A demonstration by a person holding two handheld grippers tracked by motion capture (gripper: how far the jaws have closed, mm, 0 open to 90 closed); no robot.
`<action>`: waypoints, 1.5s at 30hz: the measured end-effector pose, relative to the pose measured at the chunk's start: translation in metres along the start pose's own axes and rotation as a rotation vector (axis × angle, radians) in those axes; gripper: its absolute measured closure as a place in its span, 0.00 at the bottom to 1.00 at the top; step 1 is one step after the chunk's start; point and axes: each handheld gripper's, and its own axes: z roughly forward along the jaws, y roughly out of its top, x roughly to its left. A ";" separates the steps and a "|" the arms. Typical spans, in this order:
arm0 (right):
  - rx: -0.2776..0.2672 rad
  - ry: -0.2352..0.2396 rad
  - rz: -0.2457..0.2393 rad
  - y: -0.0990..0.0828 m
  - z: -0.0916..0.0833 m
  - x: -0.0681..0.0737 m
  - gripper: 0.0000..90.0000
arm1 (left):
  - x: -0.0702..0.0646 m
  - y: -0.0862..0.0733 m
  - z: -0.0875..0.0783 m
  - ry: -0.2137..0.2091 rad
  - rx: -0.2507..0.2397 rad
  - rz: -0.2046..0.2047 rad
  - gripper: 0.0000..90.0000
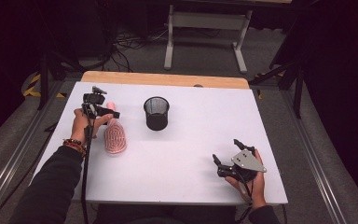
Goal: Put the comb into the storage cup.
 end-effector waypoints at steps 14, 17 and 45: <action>0.033 0.012 -0.015 -0.002 0.004 0.001 0.13 | 0.000 -0.005 0.018 -0.019 0.105 -0.039 0.50; 0.029 0.039 0.040 -0.002 0.004 -0.001 0.13 | -0.005 -0.002 0.019 0.008 0.132 -0.013 0.52; 0.039 0.085 0.070 -0.004 0.006 -0.003 0.13 | -0.007 0.014 0.025 0.014 0.196 0.092 0.78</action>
